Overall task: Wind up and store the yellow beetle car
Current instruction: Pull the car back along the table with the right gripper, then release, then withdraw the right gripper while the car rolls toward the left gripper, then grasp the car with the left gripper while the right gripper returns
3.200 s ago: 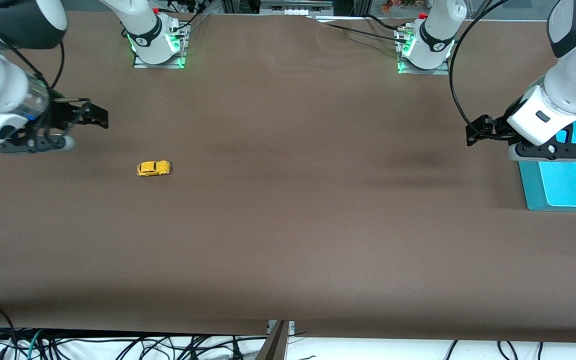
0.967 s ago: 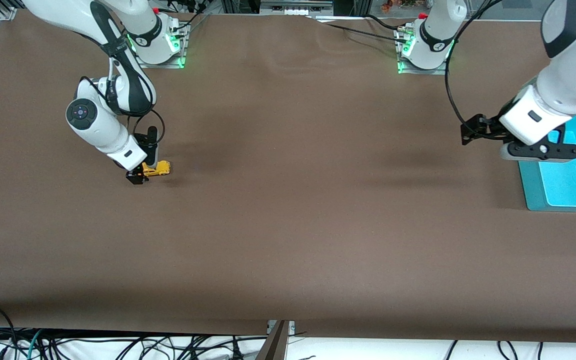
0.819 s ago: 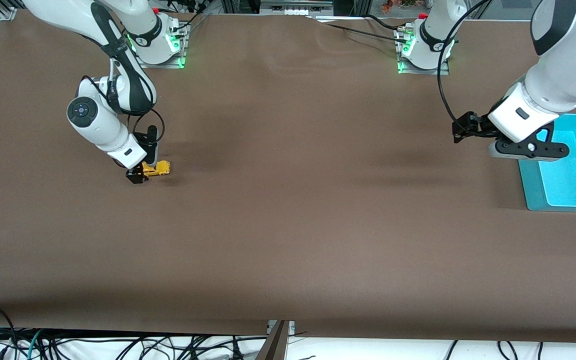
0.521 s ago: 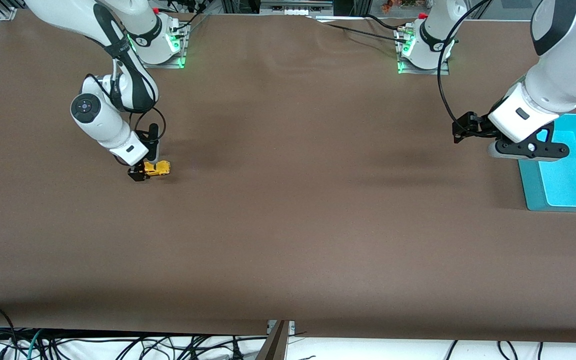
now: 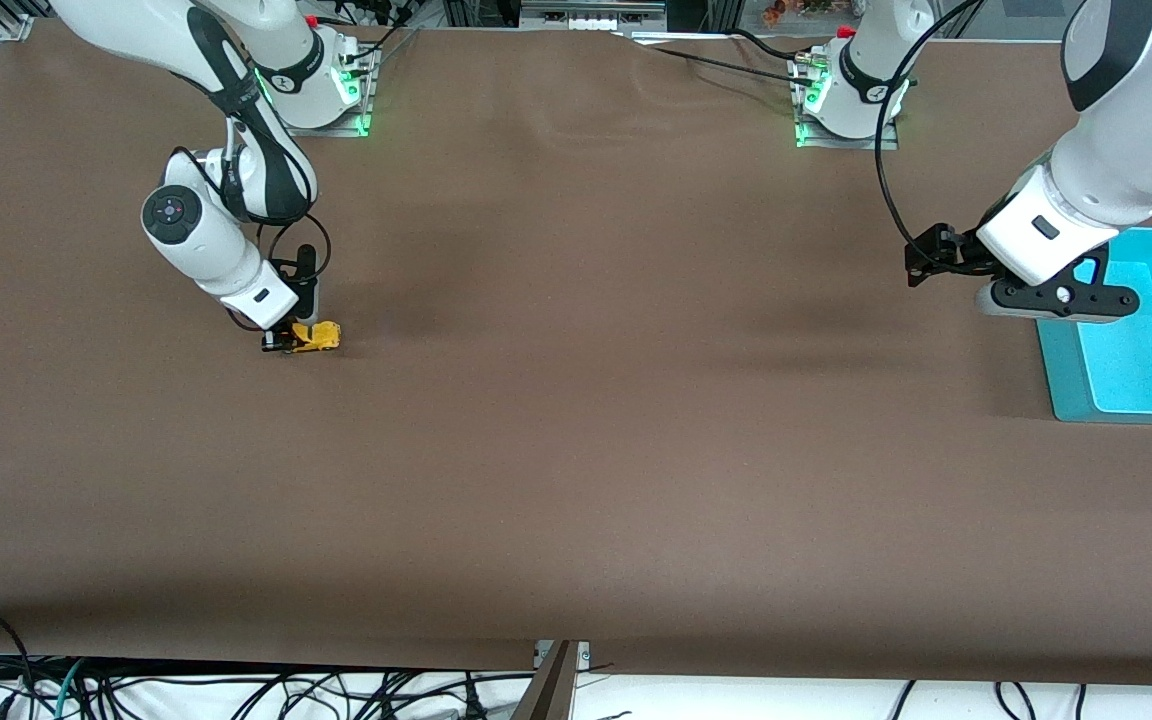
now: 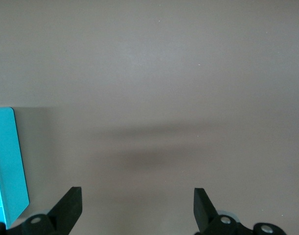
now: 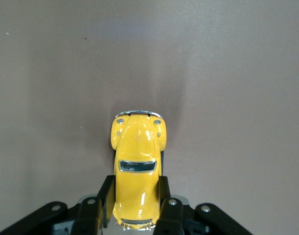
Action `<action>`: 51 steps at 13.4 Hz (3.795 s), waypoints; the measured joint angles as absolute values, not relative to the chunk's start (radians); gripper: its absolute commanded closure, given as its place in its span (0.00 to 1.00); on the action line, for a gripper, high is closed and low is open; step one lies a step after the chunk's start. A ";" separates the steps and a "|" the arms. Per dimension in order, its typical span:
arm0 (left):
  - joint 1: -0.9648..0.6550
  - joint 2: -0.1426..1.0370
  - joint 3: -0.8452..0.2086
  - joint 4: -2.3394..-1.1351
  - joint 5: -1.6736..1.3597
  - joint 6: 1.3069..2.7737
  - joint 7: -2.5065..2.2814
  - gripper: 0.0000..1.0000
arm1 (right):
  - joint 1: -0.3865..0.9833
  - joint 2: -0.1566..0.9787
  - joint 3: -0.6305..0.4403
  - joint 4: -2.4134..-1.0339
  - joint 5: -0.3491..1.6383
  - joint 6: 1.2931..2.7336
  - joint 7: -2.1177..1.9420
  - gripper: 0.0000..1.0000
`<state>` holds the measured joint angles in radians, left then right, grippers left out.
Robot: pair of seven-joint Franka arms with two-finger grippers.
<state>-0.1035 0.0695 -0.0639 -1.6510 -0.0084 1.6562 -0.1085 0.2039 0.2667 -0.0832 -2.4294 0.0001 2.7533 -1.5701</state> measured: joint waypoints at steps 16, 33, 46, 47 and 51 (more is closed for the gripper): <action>-0.103 0.070 -0.064 -1.650 -0.008 1.656 -0.109 0.00 | -0.118 0.288 -0.090 -2.427 0.000 2.836 -1.856 0.00; -0.103 0.071 -0.064 -1.650 -0.008 1.651 -0.108 0.00 | -0.117 0.267 0.000 -2.249 0.010 2.549 -1.598 0.00; -0.078 0.085 -0.055 -1.681 0.069 1.601 0.104 0.00 | -0.113 0.243 0.248 -1.748 0.014 1.879 -0.433 0.00; -0.077 0.088 -0.055 -1.688 0.081 1.601 0.133 0.00 | -0.113 0.242 0.259 -1.719 0.014 1.834 -0.356 0.00; -0.016 0.092 -0.055 -1.754 0.092 1.691 0.362 0.00 | -0.114 0.229 0.284 -1.581 0.014 1.632 -0.109 0.00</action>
